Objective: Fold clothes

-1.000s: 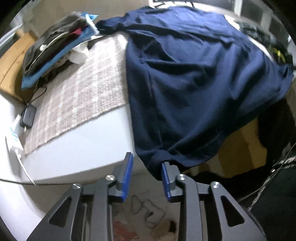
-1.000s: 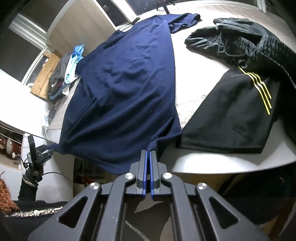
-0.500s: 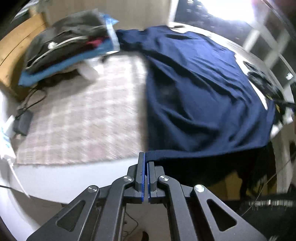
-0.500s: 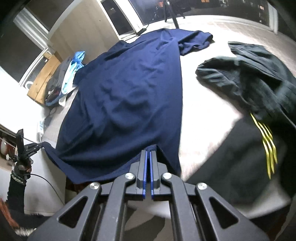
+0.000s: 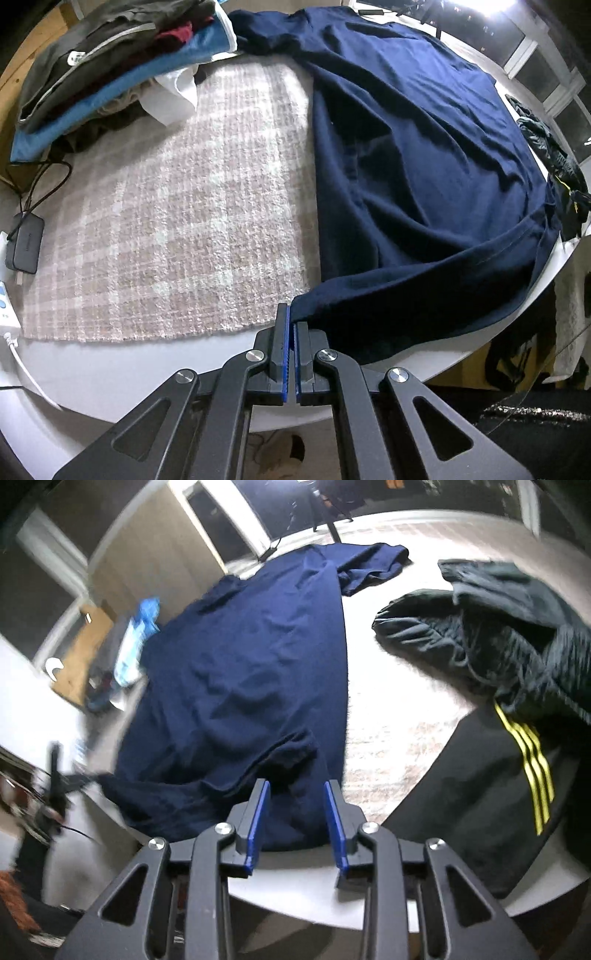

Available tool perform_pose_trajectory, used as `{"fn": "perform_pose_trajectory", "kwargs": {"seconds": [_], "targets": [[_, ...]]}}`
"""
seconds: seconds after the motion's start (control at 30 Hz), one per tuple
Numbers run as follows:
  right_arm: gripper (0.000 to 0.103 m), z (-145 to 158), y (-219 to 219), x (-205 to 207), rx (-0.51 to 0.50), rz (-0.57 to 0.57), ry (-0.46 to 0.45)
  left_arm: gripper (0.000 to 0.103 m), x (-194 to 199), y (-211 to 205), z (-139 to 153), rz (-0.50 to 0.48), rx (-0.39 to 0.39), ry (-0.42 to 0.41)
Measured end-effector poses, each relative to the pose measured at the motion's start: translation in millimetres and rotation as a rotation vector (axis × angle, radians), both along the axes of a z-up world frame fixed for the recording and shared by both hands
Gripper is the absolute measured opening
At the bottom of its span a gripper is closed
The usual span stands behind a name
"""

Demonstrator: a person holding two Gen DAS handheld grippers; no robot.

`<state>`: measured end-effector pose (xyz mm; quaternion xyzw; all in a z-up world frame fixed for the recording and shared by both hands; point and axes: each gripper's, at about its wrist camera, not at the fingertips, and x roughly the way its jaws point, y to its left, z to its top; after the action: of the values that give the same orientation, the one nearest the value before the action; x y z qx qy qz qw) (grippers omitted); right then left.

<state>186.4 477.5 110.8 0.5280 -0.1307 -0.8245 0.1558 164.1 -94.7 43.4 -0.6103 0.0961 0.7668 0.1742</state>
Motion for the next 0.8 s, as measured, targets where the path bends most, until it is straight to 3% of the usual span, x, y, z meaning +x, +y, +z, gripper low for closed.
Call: {"fn": "perform_pose_trajectory", "kwargs": {"seconds": [0.23, 0.37, 0.43, 0.47, 0.6, 0.7, 0.8], "targets": [[0.03, -26.7, -54.5, -25.7, 0.195, 0.175, -0.021, 0.001, 0.7, 3.7, -0.2, -0.029, -0.013, -0.015], [0.03, -38.3, -63.0, -35.4, 0.247, 0.212, -0.01, 0.001, 0.7, 3.7, -2.1, -0.031, -0.015, -0.024], [0.021, -43.4, -62.4, -38.7, 0.248, 0.221, -0.018, 0.001, 2.1, 4.6, -2.7, -0.037, -0.014, -0.027], [0.007, -45.6, -62.7, -39.4, 0.263, 0.227, -0.024, 0.001, 3.2, 5.0, -2.6, -0.04, -0.014, -0.027], [0.008, -42.3, -62.0, -37.0, 0.271, 0.274, -0.026, 0.001, 7.5, 4.4, -2.0, -0.043, -0.01, -0.03], [0.028, -36.4, -66.0, -36.7, 0.315, 0.319, -0.014, 0.001, 11.7, 4.9, -0.5, -0.048, -0.015, -0.029], [0.028, -43.1, -73.4, -43.9, 0.364, 0.366, -0.019, 0.001, 15.8, 4.0, -1.0, -0.043, -0.018, -0.032]]}}
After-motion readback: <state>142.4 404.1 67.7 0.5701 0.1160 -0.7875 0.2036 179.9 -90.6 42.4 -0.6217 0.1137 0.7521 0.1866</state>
